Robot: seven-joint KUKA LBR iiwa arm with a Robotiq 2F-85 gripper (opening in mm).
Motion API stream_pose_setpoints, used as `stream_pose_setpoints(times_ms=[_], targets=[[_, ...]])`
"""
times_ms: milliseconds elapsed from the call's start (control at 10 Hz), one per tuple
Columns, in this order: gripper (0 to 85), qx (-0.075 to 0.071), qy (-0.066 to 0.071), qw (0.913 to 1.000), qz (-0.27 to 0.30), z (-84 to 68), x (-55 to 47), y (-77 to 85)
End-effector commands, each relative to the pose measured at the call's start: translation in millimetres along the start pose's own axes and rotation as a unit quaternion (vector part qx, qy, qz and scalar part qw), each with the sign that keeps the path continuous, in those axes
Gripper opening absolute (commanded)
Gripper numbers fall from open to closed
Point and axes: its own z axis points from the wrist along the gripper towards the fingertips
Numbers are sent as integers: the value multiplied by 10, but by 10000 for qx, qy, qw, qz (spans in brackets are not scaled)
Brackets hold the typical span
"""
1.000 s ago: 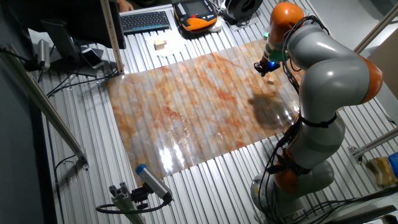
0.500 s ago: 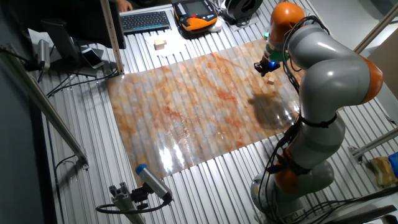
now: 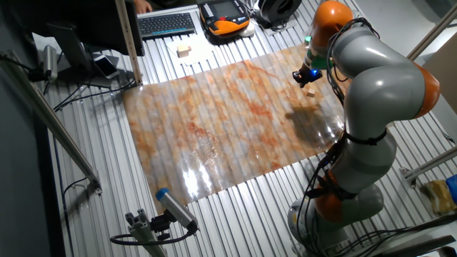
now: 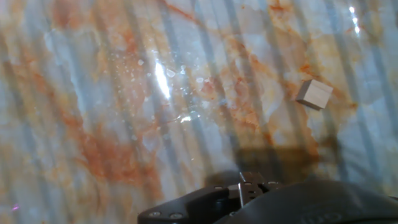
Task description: Pick up the small block on the left and move it to the right
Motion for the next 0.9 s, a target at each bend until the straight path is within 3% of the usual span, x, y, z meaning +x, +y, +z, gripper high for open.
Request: stream_pose_setpoints(times_ms=[0,200,300,800], targets=[[0,14,-22,10000,-6,10,-15,-26],[0,-111,-7,9999,-68,28,-89,-155],[170,-97,-33,9999,-105,53,-114,-213],[170,-337,-57,9986,-412,181,-282,-709]])
